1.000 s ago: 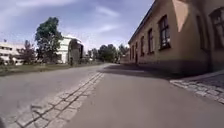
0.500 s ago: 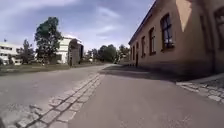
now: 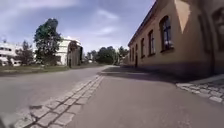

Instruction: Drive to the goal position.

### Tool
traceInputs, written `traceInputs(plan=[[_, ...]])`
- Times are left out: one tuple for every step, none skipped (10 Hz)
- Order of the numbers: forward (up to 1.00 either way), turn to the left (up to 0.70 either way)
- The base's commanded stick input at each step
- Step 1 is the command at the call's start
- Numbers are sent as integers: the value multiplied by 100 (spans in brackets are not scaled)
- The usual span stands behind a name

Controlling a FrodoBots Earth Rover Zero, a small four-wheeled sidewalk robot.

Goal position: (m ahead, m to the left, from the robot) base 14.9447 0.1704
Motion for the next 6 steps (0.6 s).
traceInputs(plan=[[70, -20], [70, -25], [70, -29], [70, -34], [70, -23], [70, -8]])
